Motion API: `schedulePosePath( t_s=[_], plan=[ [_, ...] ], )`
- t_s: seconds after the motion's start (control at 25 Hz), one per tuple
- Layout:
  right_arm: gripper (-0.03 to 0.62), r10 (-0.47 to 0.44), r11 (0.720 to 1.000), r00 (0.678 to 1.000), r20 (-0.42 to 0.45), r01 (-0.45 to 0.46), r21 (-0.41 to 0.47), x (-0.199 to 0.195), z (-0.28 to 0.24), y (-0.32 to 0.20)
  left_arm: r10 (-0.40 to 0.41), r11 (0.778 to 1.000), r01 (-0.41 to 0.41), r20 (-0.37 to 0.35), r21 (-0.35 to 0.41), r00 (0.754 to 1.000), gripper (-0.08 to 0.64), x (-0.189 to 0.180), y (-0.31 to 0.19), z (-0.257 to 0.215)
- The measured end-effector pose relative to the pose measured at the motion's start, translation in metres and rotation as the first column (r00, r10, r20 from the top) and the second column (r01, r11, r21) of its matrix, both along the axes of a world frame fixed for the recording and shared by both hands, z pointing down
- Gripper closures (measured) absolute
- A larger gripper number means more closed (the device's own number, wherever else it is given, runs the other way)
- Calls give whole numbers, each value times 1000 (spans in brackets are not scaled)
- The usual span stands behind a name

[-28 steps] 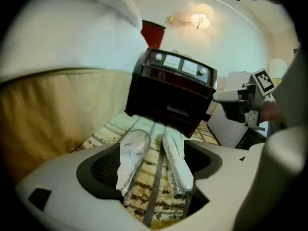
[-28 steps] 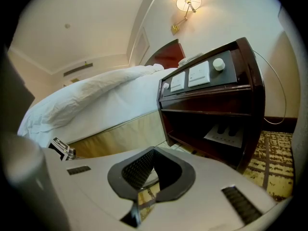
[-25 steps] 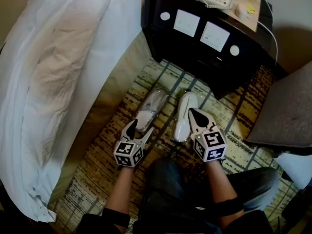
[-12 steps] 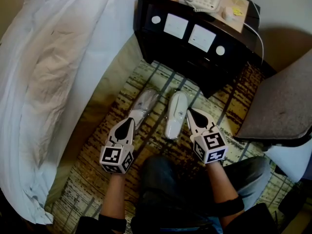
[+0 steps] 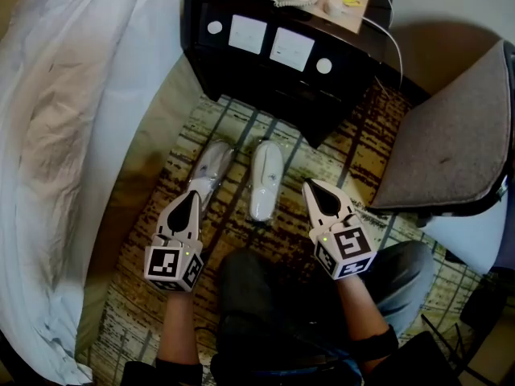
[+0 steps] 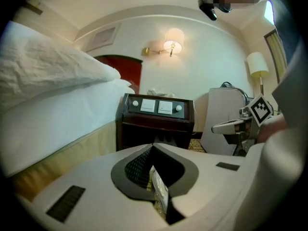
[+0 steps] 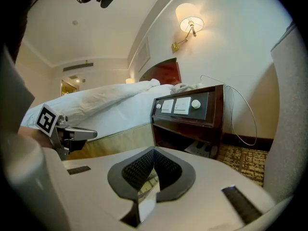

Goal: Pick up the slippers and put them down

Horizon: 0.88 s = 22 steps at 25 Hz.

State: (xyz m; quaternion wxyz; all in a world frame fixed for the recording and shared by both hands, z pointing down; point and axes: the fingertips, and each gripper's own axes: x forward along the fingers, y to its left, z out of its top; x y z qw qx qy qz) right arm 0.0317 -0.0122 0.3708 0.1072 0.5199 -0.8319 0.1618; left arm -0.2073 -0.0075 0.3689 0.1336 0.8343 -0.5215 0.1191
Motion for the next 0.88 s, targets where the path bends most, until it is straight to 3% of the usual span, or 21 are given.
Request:
schedulePosePath(
  t_s=[0.6, 0.88],
  plan=[
    [580, 20, 1000, 1000, -1, -20, 12, 10, 8, 9, 25, 1000, -25, 23, 15, 999, 559, 2, 4, -1],
    [580, 16, 1000, 1000, -2, -16, 1, 8, 15, 10, 26, 1000, -26, -18, 3, 999, 560, 2, 5, 5]
  ],
)
